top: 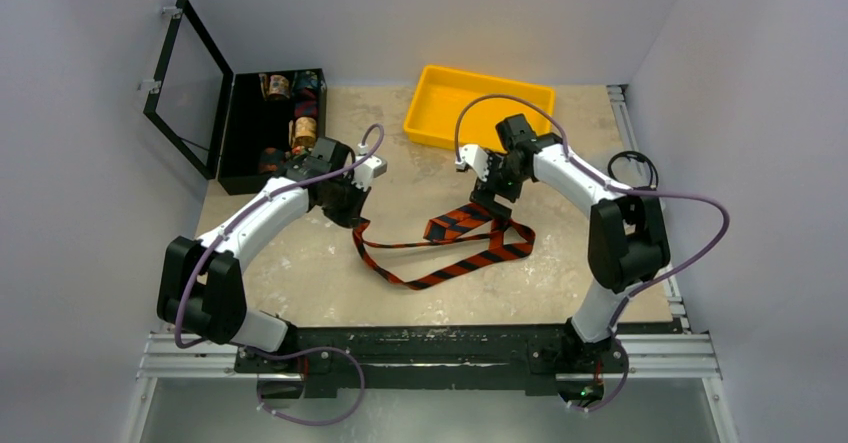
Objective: Roll the ties
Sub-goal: Flatten out the tie at the center of the board.
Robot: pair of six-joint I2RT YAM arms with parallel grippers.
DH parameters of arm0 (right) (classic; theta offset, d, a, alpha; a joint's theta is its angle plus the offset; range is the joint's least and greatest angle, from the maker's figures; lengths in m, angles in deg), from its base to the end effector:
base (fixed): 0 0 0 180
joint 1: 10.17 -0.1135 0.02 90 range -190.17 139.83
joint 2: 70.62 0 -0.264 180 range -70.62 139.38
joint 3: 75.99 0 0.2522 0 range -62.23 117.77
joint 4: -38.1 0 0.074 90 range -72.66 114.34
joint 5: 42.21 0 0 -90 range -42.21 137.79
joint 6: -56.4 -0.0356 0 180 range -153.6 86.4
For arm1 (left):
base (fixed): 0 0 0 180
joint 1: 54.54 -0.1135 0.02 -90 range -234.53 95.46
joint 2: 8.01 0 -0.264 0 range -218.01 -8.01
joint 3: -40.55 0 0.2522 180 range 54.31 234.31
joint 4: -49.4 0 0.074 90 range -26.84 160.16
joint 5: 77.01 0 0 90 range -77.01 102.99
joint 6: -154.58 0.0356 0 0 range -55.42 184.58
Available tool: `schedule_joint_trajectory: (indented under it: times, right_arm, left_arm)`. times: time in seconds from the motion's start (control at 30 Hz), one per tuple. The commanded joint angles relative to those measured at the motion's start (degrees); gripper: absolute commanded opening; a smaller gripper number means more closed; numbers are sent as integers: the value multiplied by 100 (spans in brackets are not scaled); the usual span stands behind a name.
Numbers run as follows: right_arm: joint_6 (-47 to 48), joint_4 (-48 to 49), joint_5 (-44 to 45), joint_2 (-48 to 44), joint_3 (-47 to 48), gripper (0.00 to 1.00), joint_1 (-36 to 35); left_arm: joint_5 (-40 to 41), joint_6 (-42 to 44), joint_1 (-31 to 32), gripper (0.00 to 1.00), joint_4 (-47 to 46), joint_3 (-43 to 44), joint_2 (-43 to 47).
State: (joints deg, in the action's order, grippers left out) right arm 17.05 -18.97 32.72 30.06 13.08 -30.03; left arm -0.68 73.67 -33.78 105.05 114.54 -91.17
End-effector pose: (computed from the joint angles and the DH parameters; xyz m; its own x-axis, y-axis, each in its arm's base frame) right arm 0.3311 0.1294 0.2212 -0.2331 -0.8781 -0.4178 -0.9419 0.3107 -0.1276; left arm 0.2623 -0.1084 0.2372 -0.7663 0.4547 -0.4539 0.5666 0.8113 -0.1440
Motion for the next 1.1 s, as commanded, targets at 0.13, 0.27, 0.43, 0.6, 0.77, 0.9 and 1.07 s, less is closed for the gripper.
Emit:
schedule_joint_trajectory:
  times: [0.13, 0.27, 0.43, 0.6, 0.77, 0.9, 1.07]
  right_arm:
    - [-139, 341, 668, 377, -134, 79, -1]
    - [-477, 599, 781, 566, -129, 73, 5]
    - [-473, 794, 894, 415, -584, 60, 7]
    - [-888, 1160, 955, 200, -529, 0, 23]
    - [-2565, 2053, 263, -691, 554, 0, 261]
    - [-4056, 3304, -437, -1405, 1089, 0, 496]
    - [-5485, 4423, -1058, -2037, 1258, 0, 501]
  left_arm:
    - [-188, 38, -27, 0, -19, 190, 40]
    - [-212, 271, -32, 0, 38, 42, 222]
    - [4, 606, -38, 0, 96, -341, 589]
    - [-224, 828, -36, 0, 121, -546, 920]
    - [-557, 1052, -36, 0, -254, -743, 1633]
    - [-684, 1201, -36, 2, -438, -835, 2001]
    - [-766, 905, -52, 53, -359, -478, 2078]
